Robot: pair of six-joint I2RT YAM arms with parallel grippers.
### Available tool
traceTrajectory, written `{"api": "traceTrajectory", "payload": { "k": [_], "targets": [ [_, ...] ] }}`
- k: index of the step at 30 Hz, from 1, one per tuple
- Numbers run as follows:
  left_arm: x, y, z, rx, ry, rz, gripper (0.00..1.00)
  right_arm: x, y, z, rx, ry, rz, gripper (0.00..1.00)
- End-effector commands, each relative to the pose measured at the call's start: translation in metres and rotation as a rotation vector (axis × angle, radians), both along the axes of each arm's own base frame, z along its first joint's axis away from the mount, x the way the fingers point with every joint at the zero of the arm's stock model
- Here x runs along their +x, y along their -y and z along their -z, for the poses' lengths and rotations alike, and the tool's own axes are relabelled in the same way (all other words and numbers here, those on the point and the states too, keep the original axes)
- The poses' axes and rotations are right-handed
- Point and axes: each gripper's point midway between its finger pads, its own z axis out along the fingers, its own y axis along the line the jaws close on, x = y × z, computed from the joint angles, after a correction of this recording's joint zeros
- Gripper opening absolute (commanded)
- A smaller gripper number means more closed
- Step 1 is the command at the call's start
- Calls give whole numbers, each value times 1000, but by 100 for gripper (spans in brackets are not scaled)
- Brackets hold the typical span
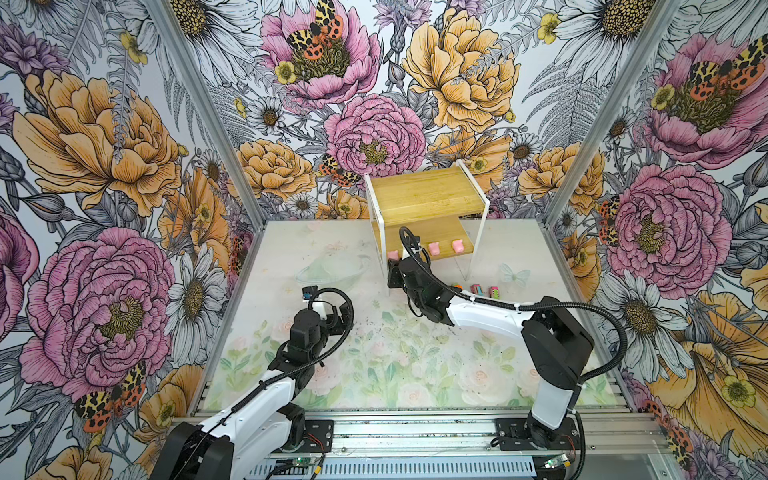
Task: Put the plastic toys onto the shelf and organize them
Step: 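Lower the held pig onto the lower shelf board at the row's end, then open the right gripper and withdraw it from the shelf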
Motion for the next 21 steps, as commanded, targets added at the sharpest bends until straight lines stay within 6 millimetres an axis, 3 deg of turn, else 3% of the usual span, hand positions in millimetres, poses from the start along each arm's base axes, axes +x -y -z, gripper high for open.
{"api": "traceTrajectory", "payload": {
  "k": [1, 16, 21],
  "targets": [
    [0, 0, -2, -1, 19, -1, 99, -13, 7, 19, -47, -67, -8, 37],
    [0, 1, -1, -1, 19, 1, 99, -24, 7, 19, -45, -84, -21, 47],
    [0, 2, -1, -2, 15, 7, 99, -38, 3, 20, -54, -101, -61, 48]
  ]
}}
